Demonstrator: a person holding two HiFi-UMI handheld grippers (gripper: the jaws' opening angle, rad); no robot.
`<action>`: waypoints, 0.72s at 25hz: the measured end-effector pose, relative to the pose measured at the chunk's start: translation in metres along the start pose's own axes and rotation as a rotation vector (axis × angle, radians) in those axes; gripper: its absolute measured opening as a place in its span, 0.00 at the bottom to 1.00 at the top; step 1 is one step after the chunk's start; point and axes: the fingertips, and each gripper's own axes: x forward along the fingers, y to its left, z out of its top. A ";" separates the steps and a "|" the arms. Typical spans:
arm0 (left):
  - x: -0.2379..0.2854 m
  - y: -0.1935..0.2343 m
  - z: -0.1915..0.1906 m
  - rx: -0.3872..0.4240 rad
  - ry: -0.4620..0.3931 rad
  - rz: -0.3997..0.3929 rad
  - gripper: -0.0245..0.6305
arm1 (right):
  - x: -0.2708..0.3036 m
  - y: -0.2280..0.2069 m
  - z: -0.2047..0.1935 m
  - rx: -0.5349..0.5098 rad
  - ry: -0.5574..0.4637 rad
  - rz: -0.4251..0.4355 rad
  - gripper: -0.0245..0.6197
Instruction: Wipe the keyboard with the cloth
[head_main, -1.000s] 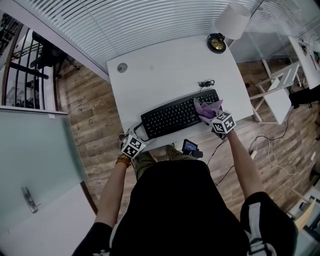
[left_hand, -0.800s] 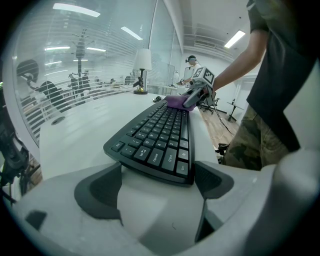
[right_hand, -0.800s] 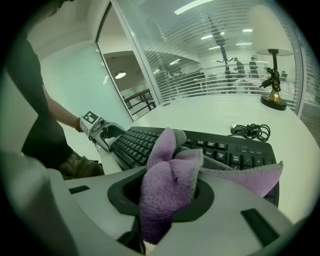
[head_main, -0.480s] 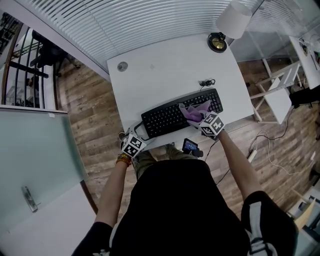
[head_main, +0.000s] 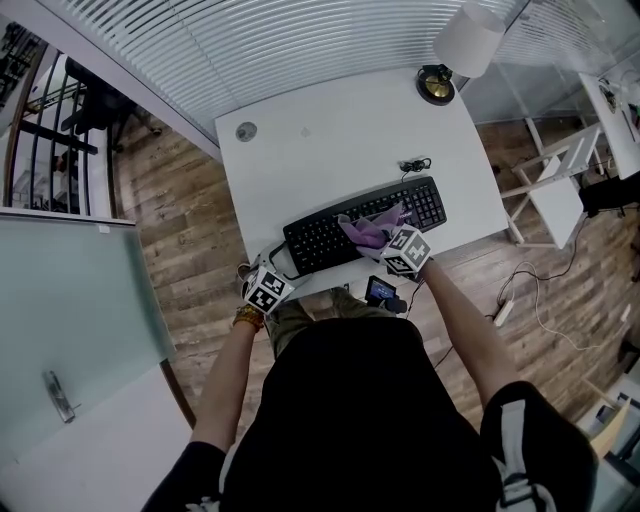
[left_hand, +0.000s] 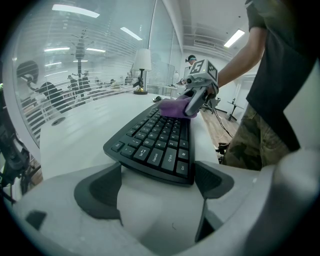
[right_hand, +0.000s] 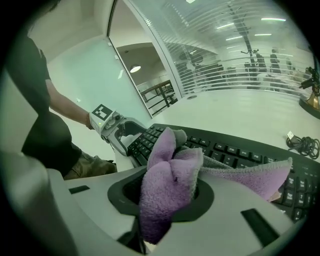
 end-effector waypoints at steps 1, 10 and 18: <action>0.000 0.000 0.000 0.005 -0.002 0.000 0.72 | 0.004 0.004 0.002 -0.003 0.002 0.007 0.19; 0.002 -0.001 -0.002 0.004 0.007 -0.003 0.72 | 0.057 0.059 0.024 -0.101 0.089 0.140 0.19; 0.001 0.000 -0.001 0.011 0.000 0.005 0.72 | 0.081 0.076 0.032 -0.082 0.219 0.225 0.19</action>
